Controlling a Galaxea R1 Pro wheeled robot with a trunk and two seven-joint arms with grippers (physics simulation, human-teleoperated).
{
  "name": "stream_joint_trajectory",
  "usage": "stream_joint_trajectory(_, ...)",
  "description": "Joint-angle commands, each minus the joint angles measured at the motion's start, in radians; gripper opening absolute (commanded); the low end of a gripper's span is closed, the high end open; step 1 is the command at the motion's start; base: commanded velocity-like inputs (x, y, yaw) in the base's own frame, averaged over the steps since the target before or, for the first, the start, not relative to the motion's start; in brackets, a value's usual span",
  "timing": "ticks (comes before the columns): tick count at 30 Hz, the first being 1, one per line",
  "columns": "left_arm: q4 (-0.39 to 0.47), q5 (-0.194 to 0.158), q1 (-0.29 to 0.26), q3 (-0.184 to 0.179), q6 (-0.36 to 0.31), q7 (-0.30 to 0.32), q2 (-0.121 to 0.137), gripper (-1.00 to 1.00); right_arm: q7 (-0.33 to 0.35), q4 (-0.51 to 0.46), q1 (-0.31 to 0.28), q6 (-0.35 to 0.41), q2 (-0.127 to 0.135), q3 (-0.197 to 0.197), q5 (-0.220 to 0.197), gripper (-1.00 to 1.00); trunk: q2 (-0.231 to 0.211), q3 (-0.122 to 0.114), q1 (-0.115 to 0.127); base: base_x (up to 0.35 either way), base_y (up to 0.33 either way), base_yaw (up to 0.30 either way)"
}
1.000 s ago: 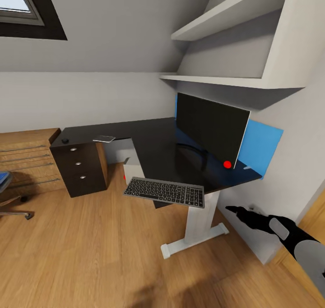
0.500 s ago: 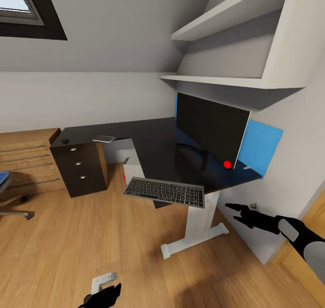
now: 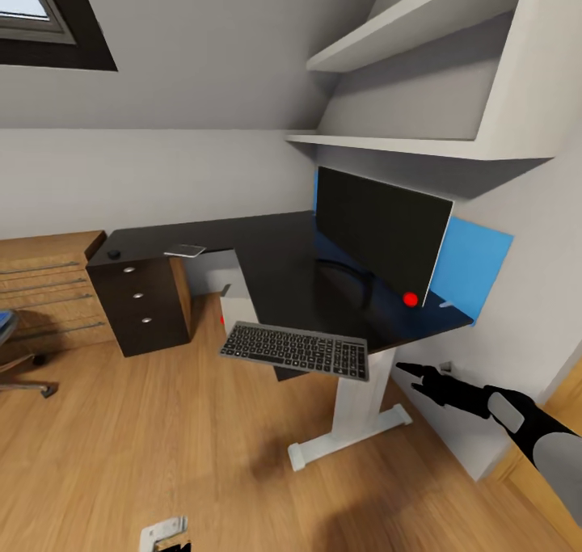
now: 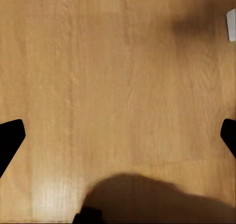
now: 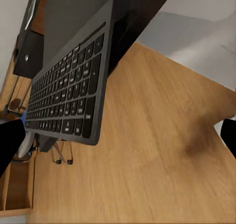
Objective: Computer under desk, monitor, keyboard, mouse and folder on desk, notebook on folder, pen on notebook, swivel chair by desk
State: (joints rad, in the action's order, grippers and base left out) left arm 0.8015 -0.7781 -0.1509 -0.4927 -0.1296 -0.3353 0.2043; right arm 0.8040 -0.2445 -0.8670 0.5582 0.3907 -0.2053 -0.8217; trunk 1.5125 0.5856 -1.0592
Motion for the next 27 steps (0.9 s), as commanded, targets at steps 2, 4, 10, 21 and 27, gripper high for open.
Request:
stream_joint_trajectory(2, -0.033, -0.002, -0.001, -0.005, 0.023, -0.008, -0.012, 1.00, 0.000, 0.001, 0.000, 0.006, 0.000, -0.006, -0.011, 1.00, 0.001, 0.001, 0.000, 0.122, 0.000, 0.000)
stream_joint_trajectory(4, -0.055, 0.000, -0.001, -0.005, 0.125, -0.006, -0.021, 1.00, -0.003, 0.016, 0.000, 0.005, -0.022, -0.005, -0.013, 1.00, 0.001, 0.001, 0.000, 0.178, 0.000, 0.000)
stream_joint_trajectory(10, -0.056, 0.002, -0.001, -0.009, 0.147, -0.005, -0.022, 1.00, 0.000, 0.066, 0.000, 0.007, -0.035, -0.001, -0.021, 1.00, 0.001, 0.001, 0.000, 0.123, 0.000, 0.000)
stream_joint_trajectory(21, -0.056, 0.002, -0.001, -0.011, 0.149, -0.008, -0.025, 1.00, 0.031, 0.076, 0.000, 0.058, -0.036, 0.000, -0.054, 1.00, 0.001, 0.001, 0.000, 0.145, 0.000, 0.000)
stream_joint_trajectory(27, -0.057, 0.002, -0.001, -0.012, 0.148, -0.008, -0.025, 1.00, 0.033, 0.076, 0.000, 0.106, -0.038, -0.001, -0.057, 1.00, 0.001, 0.001, 0.000, 0.018, 0.000, 0.000)
